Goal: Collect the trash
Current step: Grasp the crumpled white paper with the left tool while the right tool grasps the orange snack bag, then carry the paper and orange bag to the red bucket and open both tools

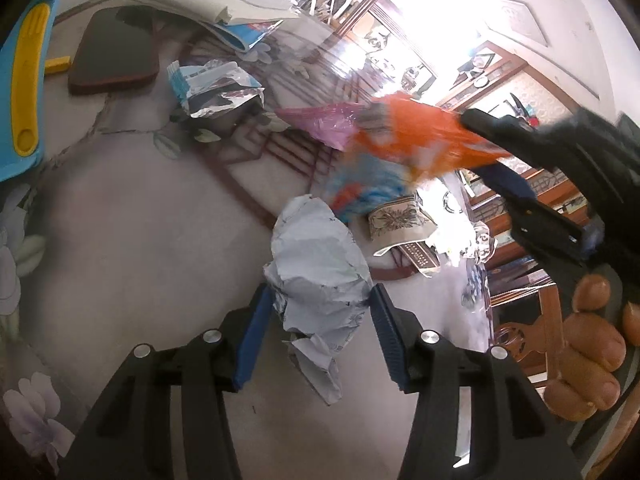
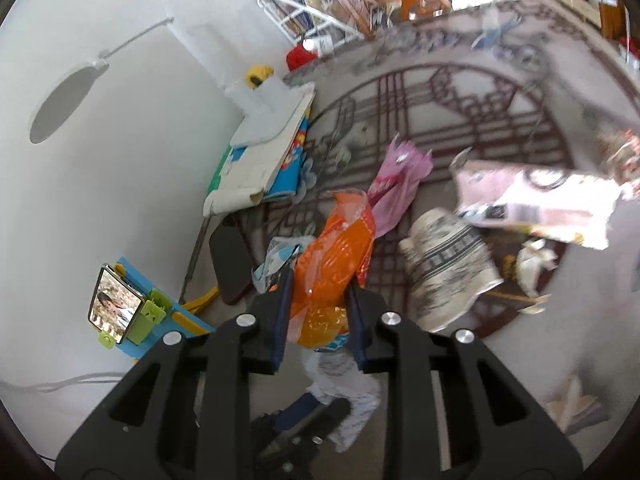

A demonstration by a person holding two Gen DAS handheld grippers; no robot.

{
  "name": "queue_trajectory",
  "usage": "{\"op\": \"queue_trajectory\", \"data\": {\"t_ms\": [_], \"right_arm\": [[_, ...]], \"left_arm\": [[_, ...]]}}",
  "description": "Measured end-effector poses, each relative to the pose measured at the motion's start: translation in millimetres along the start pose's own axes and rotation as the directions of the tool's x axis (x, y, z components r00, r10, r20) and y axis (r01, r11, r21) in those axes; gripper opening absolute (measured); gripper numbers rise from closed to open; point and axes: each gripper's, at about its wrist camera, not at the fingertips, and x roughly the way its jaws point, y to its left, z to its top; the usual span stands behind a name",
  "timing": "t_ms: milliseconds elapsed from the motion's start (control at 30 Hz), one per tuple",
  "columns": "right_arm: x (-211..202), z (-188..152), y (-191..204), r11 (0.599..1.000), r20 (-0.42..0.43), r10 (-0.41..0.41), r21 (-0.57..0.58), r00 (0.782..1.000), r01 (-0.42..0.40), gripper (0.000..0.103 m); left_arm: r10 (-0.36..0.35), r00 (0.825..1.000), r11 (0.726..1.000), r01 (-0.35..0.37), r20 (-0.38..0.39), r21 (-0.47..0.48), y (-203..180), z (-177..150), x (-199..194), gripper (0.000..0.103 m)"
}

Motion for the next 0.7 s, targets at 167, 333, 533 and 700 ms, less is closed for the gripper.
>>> {"op": "queue_trajectory", "data": {"t_ms": [167, 333, 533, 700], "right_arm": [[-42.6, 0.9, -19.9, 1.000, 0.072, -0.021, -0.006, 0.997, 0.021, 0.025], [-80.8, -9.5, -45.9, 0.997, 0.120, -0.070, -0.027, 0.990, 0.074, 0.025], [-121.8, -28.9, -71.4, 0.959, 0.195, -0.202, -0.159, 0.960, 0.234, 0.025], [-137.3, -58.8, -99.3, 0.915, 0.280, -0.268, -0.224, 0.922, 0.335, 0.025]], "left_arm": [[0.009, 1.000, 1.000, -0.009, 0.004, 0.022, -3.4, -1.2, -1.2, 0.047], [0.018, 1.000, 0.998, -0.019, 0.021, 0.059, -9.2, -2.8, -1.4, 0.044], [0.039, 0.998, 0.990, -0.045, 0.045, 0.133, -21.8, -4.5, -0.3, 0.043], [0.076, 0.994, 0.982, -0.089, 0.084, 0.168, -27.1, -5.5, -3.7, 0.043]]}}
